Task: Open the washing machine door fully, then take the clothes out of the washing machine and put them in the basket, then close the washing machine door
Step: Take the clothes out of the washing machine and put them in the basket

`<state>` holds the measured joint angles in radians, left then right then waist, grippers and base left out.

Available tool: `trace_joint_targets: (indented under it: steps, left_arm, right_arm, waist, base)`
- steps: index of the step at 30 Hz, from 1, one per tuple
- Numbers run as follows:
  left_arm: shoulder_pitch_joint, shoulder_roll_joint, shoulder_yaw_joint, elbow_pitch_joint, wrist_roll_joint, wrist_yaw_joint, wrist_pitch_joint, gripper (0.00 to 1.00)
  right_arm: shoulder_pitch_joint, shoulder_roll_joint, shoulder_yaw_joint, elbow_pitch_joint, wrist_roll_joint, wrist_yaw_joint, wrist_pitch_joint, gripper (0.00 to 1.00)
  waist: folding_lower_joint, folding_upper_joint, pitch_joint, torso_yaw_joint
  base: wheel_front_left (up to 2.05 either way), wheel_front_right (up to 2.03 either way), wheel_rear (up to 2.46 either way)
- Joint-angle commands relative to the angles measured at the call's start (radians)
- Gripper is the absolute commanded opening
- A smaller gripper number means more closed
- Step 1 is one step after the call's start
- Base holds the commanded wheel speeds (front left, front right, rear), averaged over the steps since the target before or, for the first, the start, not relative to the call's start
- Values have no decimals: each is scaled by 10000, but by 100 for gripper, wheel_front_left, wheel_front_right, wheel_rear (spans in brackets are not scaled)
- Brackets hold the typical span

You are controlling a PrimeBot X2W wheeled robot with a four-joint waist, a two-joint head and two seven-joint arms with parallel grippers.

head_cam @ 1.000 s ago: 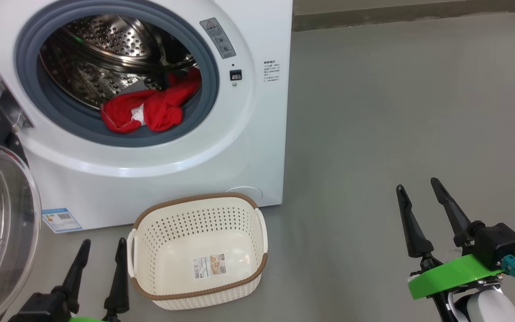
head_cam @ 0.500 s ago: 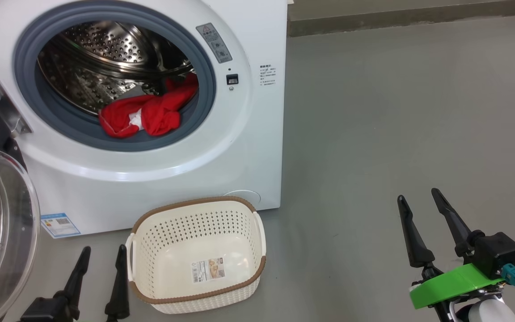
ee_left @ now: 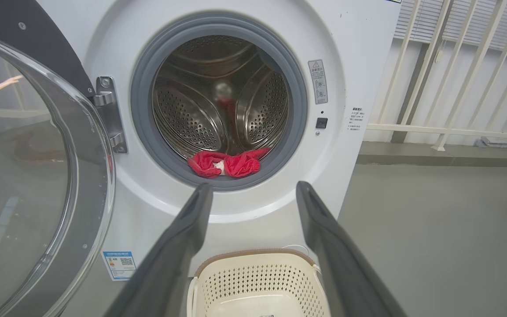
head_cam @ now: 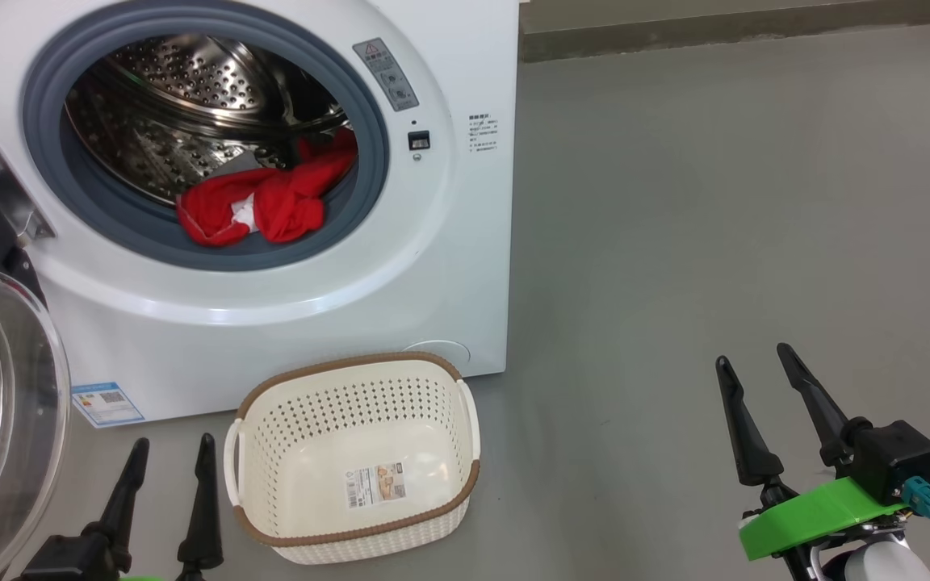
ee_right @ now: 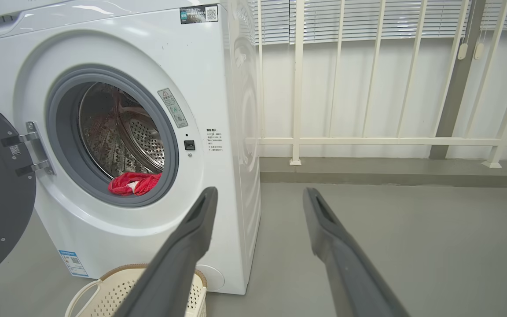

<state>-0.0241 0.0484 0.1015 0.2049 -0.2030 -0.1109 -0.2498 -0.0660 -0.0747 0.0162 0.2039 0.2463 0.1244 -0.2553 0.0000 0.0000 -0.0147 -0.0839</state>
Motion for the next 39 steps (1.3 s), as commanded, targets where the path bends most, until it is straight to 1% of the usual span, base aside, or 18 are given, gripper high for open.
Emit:
trace_joint_targets:
  steps: [1,9,18,23,29,39]
  left_arm:
    - [-335,122,357,-248,128,98,-120,100]
    - [-407,109,423,-187,215,86,-120,100]
    - [-407,77,392,0,5,18,-120,100]
    - [-410,69,305,-19,-5,-16,-120,100]
    - [-345,53,230,-84,-28,84,-120,100]
    - [-319,41,214,-194,-18,197,-120,100]
  right_arm:
    - [-225,-144,275,-193,72,63,-65,100]
    - [-233,-163,333,-135,107,63,-65,100]
    - [-231,-199,437,-45,147,63,-65,100]
    - [-222,-225,474,1,176,63,-65,100]
    - [-210,-228,478,-27,161,63,-65,100]
    - [-195,-187,481,-65,124,63,-65,100]
  waist:
    - [0,0,5,1]
    - [0,0,-1,-17]
    - [0,0,-24,-21]
    - [0,0,-24,-18]
    - [0,0,-33,-33]
    - [0,0,-11,-34]
  base:
    - [45,-58,12]
    - [110,-110,0]
    - [190,-190,0]
    - [130,-130,0]
    - [55,-55,0]
    - [1,-1,0]
